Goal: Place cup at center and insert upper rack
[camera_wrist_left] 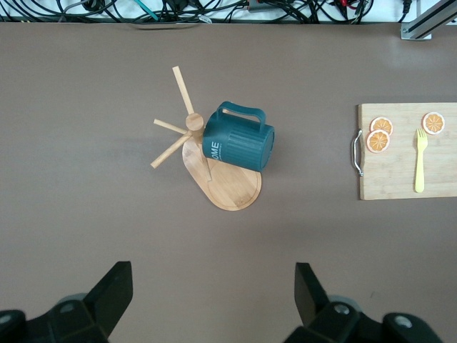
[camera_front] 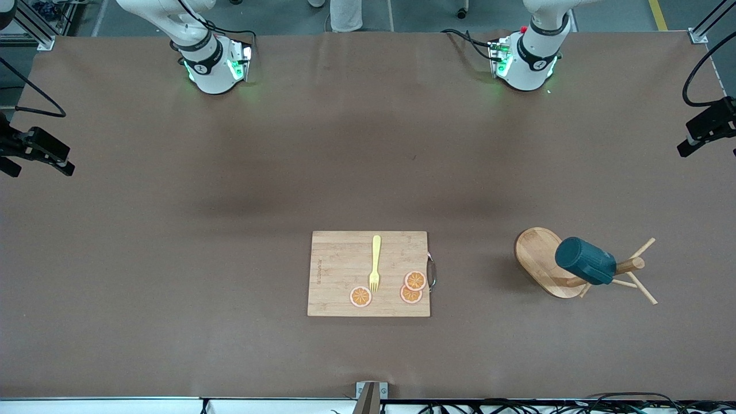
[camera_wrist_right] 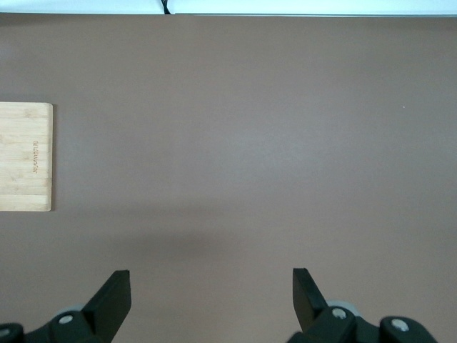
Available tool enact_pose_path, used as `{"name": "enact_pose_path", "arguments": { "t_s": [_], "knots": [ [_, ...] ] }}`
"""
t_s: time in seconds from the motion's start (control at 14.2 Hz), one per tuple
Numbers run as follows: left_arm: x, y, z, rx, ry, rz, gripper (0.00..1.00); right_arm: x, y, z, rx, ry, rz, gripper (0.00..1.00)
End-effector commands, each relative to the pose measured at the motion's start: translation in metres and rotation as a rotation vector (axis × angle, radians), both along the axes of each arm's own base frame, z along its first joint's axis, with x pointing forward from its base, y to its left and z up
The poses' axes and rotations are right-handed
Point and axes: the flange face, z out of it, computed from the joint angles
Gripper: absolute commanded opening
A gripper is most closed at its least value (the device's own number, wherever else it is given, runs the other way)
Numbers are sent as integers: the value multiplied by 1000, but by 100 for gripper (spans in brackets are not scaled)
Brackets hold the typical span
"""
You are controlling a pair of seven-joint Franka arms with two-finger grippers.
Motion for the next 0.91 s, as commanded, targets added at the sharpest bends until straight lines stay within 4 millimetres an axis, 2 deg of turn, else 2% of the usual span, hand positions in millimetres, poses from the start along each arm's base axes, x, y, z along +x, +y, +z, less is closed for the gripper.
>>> {"name": "enact_pose_path", "arguments": {
  "t_s": [0.0, 0.14, 0.35, 0.84],
  "knots": [
    [-8, -15, -1, 13, 13, 27, 100, -8, -2, 6, -6, -3, -11, 100],
    [-8, -47, -9, 27, 32, 1, 100, -8, -2, 6, -6, -3, -13, 100],
    [-9, -63, -12, 51, 37, -1, 100, -9, -4, 6, -9, -3, -15, 100],
    [-8, -47, -5, 35, 15, 40, 100, -9, -6, 6, -10, -3, -22, 100]
  ]
}}
